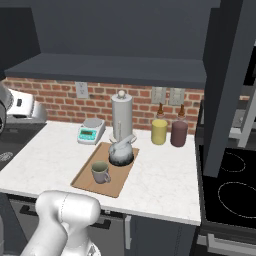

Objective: Pick the kettle from the counter and place it on the tray. Then pick the mug from the cabinet and place it on the tray. Then close the cabinet doors.

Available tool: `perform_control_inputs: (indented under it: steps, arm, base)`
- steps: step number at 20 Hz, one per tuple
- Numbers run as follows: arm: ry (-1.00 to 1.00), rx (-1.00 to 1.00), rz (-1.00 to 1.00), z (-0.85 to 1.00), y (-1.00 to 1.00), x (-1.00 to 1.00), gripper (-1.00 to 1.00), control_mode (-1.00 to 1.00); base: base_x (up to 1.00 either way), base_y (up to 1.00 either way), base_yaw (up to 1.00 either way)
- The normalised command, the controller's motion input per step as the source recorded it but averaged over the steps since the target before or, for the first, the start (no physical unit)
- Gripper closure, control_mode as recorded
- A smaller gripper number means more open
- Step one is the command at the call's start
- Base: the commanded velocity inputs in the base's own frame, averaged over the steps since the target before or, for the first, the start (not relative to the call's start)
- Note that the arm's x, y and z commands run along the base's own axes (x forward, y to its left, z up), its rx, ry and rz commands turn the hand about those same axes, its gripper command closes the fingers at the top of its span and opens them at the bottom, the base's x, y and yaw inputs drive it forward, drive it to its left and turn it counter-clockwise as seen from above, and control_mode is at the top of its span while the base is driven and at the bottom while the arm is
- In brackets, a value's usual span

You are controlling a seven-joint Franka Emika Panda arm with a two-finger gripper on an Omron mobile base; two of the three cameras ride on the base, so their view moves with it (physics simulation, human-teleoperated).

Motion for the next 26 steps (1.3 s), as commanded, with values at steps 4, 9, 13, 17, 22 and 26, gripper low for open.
perform_control_inputs:
  steps: [4,9,13,17,22,26]
  arm:
    - [-0.03,-0.12,0.12,0.05,0.18,-0.56,-1.0,-1.0]
    - [-0.01,-0.21,0.21,0.14,0.53,-0.64,1.0,-1.0]
    - [-0.05,-0.22,0.21,0.35,0.35,-0.64,1.0,-1.0]
    - [-0.15,-0.17,0.19,0.33,0.22,-0.56,1.0,-1.0]
    - [-0.4,-0.12,0.14,0.06,0.03,-0.42,1.0,-1.0]
    - [-0.58,-0.15,0.1,-0.13,0.04,-0.33,1.0,-1.0]
  base:
    - [0.0,0.0,0.0]
    - [0.0,0.0,0.0]
    - [0.0,0.0,0.0]
    - [0.0,0.0,0.0]
    - [0.0,0.0,0.0]
    - [0.0,0.0,0.0]
